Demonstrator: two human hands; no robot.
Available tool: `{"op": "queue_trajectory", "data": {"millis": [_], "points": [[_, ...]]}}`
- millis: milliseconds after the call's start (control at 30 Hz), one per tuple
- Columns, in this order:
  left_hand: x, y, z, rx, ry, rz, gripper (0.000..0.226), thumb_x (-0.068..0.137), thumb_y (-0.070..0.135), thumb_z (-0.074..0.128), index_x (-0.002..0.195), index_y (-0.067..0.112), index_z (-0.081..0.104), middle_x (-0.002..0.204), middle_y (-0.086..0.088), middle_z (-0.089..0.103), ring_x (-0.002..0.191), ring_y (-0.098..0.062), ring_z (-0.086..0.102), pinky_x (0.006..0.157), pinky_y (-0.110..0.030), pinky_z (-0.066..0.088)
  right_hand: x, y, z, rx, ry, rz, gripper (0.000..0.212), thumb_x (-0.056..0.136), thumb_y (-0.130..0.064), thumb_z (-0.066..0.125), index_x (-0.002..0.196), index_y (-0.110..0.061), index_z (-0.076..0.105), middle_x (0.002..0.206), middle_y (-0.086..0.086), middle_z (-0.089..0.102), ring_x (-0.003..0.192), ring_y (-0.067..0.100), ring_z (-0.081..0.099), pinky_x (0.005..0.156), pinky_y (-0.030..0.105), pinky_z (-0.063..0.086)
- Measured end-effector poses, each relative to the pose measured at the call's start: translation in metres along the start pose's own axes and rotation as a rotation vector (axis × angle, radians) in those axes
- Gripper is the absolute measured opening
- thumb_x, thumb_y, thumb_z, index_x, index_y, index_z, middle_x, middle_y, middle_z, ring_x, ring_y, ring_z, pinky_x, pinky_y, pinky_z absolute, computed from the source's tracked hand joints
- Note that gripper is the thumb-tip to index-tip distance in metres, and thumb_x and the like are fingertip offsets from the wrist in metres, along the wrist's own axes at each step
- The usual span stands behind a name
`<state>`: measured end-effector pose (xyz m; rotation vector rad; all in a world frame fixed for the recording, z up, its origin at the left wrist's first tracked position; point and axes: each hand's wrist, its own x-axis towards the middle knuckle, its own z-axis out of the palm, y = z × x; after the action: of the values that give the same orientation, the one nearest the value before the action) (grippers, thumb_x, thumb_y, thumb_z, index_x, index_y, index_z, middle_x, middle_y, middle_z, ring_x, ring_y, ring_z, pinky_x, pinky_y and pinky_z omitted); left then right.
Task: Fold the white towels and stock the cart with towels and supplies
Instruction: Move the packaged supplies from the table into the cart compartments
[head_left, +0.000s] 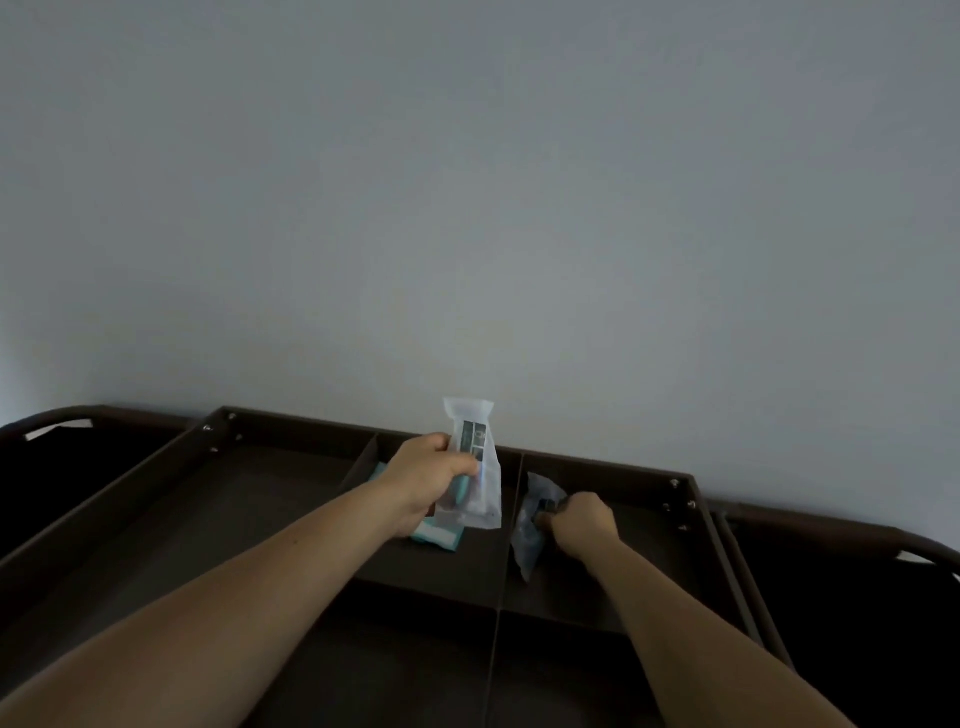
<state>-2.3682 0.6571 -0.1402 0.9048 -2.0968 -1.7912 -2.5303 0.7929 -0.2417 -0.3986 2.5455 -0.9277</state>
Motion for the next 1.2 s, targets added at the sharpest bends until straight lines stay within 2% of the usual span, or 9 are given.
{"op": "queue_trajectory", "data": {"millis": [133,300,433,533,633,833,933,1067,1200], "points": [[0.007,0.004,0.009,0.024,-0.035,0.012,0.018,0.087,0.013,0.069,0.104,0.016,0.069,0.107,-0.005,0.07,0.101,-0.024,0.064,0.094,-0.046,0.052,-0.027,-0.015,-0.029,-0.056,0.195,-0.175,0.031,0.093,-0.038,0.062,0.082,-0.009,0.066,0.072,0.003,0.062,0.069,0.019,0.062,0.049,0.024,0.038],[0.016,0.01,0.037,-0.002,-0.079,0.061,0.018,0.082,0.017,0.076,0.099,0.015,0.071,0.1,-0.008,0.074,0.097,-0.026,0.07,0.09,-0.046,0.057,-0.077,-0.037,-0.064,0.504,-0.123,-0.293,0.03,0.098,-0.036,0.059,0.095,-0.008,0.07,0.082,0.007,0.074,0.062,0.015,0.065,0.049,0.025,0.044],[0.019,0.013,0.06,-0.113,-0.1,0.059,0.015,0.085,0.022,0.073,0.093,0.01,0.074,0.094,-0.013,0.076,0.094,-0.033,0.071,0.089,-0.053,0.057,-0.091,-0.026,-0.069,0.488,-0.071,-0.329,0.01,0.092,-0.023,0.07,0.094,-0.014,0.07,0.066,-0.007,0.069,0.05,0.002,0.059,0.047,0.018,0.042],[0.019,0.016,0.073,-0.148,-0.152,0.044,0.02,0.091,0.024,0.066,0.097,0.006,0.075,0.093,-0.014,0.076,0.086,-0.031,0.072,0.079,-0.045,0.06,-0.09,-0.016,-0.074,0.537,0.017,-0.277,0.007,0.088,-0.017,0.075,0.083,-0.017,0.069,0.063,-0.009,0.069,0.053,0.0,0.063,0.046,0.013,0.043],[0.015,0.018,0.078,-0.052,-0.174,0.082,0.022,0.092,0.026,0.061,0.091,0.007,0.072,0.086,-0.011,0.07,0.07,-0.022,0.062,0.056,-0.031,0.046,-0.083,-0.002,-0.077,0.485,0.072,-0.179,0.011,0.086,-0.016,0.076,0.078,-0.016,0.068,0.068,-0.006,0.068,0.053,0.002,0.061,0.044,0.013,0.042],[0.008,0.014,0.053,0.068,-0.033,0.102,0.019,0.093,0.024,0.058,0.099,0.007,0.066,0.098,-0.006,0.064,0.078,-0.018,0.062,0.058,-0.028,0.044,-0.056,0.032,-0.049,0.317,0.017,0.092,0.014,0.082,-0.014,0.079,0.085,-0.004,0.069,0.081,0.009,0.071,0.069,0.022,0.069,0.061,0.032,0.059],[-0.004,0.008,0.034,0.099,0.019,0.101,0.017,0.093,0.023,0.059,0.101,0.01,0.066,0.103,-0.004,0.065,0.084,-0.019,0.066,0.059,-0.029,0.046,-0.049,0.031,-0.036,0.302,-0.005,0.149,0.013,0.084,-0.012,0.076,0.086,-0.005,0.065,0.082,0.012,0.071,0.069,0.023,0.069,0.057,0.031,0.056],[-0.022,-0.001,0.003,0.098,0.117,0.085,0.018,0.092,0.019,0.061,0.103,0.007,0.068,0.106,-0.005,0.067,0.084,-0.019,0.068,0.057,-0.028,0.045,-0.037,0.026,-0.036,0.098,0.007,0.129,0.014,0.09,-0.017,0.068,0.084,-0.005,0.064,0.071,0.012,0.072,0.058,0.022,0.068,0.062,0.033,0.059],[-0.046,-0.015,-0.025,0.078,0.22,0.045,0.014,0.088,0.02,0.063,0.098,0.012,0.069,0.104,-0.009,0.069,0.086,-0.02,0.071,0.058,-0.029,0.046,-0.033,0.022,-0.032,-0.13,0.012,0.038,0.018,0.089,-0.024,0.065,0.083,-0.007,0.062,0.079,0.012,0.07,0.073,0.025,0.069,0.073,0.035,0.06]]}}
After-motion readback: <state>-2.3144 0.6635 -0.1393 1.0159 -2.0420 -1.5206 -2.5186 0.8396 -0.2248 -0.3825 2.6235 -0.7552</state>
